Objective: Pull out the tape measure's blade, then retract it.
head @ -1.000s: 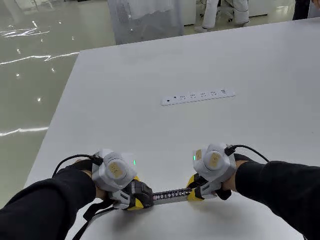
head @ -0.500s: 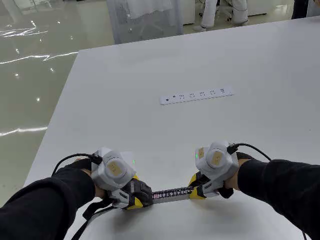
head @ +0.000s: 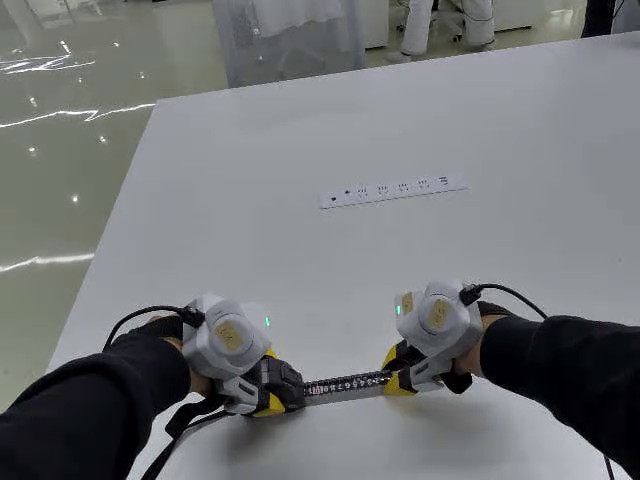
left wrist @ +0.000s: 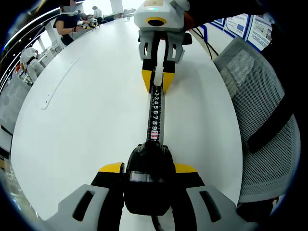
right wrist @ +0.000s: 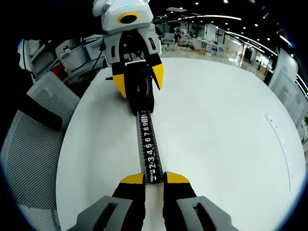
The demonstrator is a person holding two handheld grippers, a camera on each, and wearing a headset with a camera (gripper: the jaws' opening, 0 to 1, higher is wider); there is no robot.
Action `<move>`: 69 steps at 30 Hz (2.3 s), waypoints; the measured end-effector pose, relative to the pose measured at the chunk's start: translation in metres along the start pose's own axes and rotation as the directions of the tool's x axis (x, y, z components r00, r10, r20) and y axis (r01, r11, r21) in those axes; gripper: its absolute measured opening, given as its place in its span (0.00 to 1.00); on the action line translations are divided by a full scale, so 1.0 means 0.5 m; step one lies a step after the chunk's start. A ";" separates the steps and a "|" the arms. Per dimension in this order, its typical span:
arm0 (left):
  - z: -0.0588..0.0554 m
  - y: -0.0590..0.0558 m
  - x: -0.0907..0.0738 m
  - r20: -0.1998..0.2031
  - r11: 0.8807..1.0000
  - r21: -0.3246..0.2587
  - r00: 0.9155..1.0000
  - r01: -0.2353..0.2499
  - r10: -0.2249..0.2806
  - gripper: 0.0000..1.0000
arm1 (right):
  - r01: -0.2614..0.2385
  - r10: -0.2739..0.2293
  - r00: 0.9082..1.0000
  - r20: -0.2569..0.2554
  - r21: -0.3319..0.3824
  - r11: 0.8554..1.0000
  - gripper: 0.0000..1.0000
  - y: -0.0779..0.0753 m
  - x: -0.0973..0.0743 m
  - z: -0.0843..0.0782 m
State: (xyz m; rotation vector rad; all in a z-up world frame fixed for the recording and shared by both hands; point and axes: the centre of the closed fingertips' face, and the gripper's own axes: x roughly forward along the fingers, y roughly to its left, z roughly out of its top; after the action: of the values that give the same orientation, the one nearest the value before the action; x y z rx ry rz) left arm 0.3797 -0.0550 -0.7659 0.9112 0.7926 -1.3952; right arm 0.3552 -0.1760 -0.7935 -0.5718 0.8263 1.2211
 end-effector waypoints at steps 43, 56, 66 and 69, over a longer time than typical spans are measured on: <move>0.000 -0.001 0.001 -0.003 1.000 -0.001 1.000 -0.002 0.002 0.32 | 0.008 -0.008 1.000 -0.019 0.016 1.000 0.08 -0.006 -0.028 -0.041; 0.000 0.000 0.000 -0.002 1.000 -0.001 1.000 0.000 0.000 0.32 | 0.010 -0.009 1.000 -0.028 0.017 1.000 0.08 -0.009 -0.035 -0.051; 0.000 -0.001 0.000 -0.001 1.000 0.000 1.000 0.000 0.000 0.32 | 0.012 -0.011 0.999 -0.031 0.022 1.000 0.08 -0.010 -0.040 -0.056; 0.000 -0.001 0.000 -0.002 1.000 -0.001 1.000 0.000 0.000 0.32 | 0.012 -0.011 0.999 -0.031 0.022 1.000 0.08 -0.010 -0.041 -0.057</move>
State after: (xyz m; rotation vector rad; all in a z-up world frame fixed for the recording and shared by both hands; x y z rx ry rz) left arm 0.3790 -0.0552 -0.7659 0.9122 0.7942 -1.3940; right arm 0.3505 -0.2113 -0.7941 -0.5776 0.8609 1.1936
